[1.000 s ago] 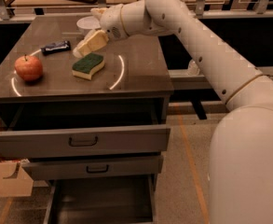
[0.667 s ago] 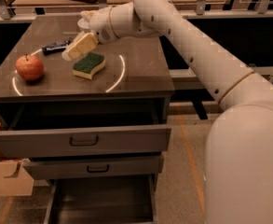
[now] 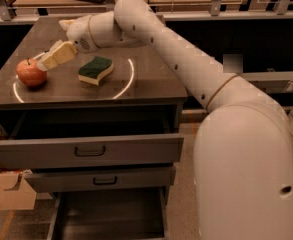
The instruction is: Place apple into bottom drawer
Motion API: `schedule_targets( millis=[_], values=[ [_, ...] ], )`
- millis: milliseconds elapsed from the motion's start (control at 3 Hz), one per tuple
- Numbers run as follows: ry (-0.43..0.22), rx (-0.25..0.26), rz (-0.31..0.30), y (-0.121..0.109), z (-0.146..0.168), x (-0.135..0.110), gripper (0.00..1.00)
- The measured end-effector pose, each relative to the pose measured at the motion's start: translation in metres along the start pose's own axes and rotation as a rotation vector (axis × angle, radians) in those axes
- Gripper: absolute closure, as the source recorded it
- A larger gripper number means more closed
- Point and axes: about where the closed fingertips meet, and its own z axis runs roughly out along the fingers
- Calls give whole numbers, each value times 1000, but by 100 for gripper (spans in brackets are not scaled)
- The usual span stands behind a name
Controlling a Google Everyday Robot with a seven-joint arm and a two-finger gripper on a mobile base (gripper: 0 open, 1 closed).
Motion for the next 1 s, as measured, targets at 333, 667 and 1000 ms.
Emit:
schedule_targets(
  millis=[333,667,1000],
  values=[
    [2,-66,-6,11,44,0,0],
    [13,-103,9,20,69,8,0],
    [33,-125,34,30,84,21,0]
  ],
)
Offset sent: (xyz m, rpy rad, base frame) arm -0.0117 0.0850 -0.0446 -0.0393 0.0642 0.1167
